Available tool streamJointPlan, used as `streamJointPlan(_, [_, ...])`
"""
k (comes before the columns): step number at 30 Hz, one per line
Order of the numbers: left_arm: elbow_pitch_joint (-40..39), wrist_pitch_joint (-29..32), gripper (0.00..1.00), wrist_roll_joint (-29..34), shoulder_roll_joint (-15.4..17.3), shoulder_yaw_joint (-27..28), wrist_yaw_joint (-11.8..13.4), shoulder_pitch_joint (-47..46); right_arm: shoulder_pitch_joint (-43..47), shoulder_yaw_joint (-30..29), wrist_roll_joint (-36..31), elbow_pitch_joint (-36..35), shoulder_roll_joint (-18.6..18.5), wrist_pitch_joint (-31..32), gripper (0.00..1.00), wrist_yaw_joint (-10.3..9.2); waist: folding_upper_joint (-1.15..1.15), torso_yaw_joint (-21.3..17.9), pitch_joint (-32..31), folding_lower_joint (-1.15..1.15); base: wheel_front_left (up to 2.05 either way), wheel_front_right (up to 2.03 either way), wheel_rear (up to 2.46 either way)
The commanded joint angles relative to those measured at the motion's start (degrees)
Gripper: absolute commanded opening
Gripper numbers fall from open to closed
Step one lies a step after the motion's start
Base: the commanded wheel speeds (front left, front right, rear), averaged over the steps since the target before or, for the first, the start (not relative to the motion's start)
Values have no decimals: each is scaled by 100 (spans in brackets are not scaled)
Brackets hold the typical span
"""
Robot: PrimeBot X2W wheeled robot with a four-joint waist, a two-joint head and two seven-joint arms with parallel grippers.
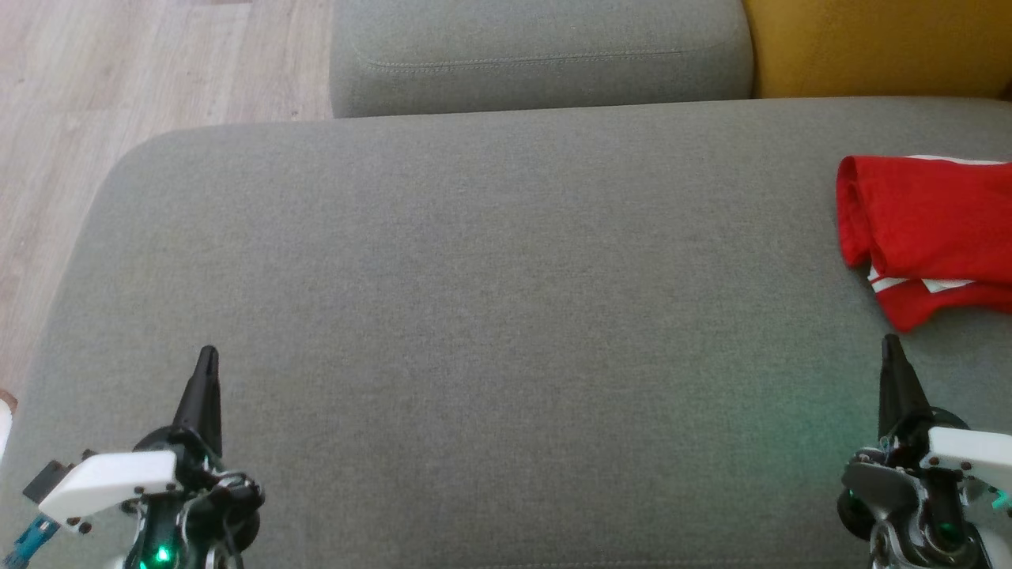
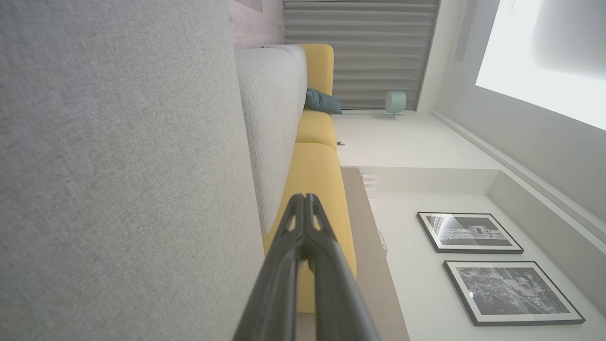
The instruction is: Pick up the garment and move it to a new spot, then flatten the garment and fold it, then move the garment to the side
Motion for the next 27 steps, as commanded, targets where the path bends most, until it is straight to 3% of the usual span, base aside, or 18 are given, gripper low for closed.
streamJointPlan(1, [-207, 25, 0, 7, 37, 191, -42, -315, -297, 118, 32, -215, -43, 31, 0, 39, 0, 0, 0, 0, 0, 0, 0])
streamJointPlan(27, [-207, 36, 0, 19, 28, 204, -42, -316, -297, 111, 27, -215, -39, 36, 0, 39, 0, 0, 0, 0, 0, 0, 0])
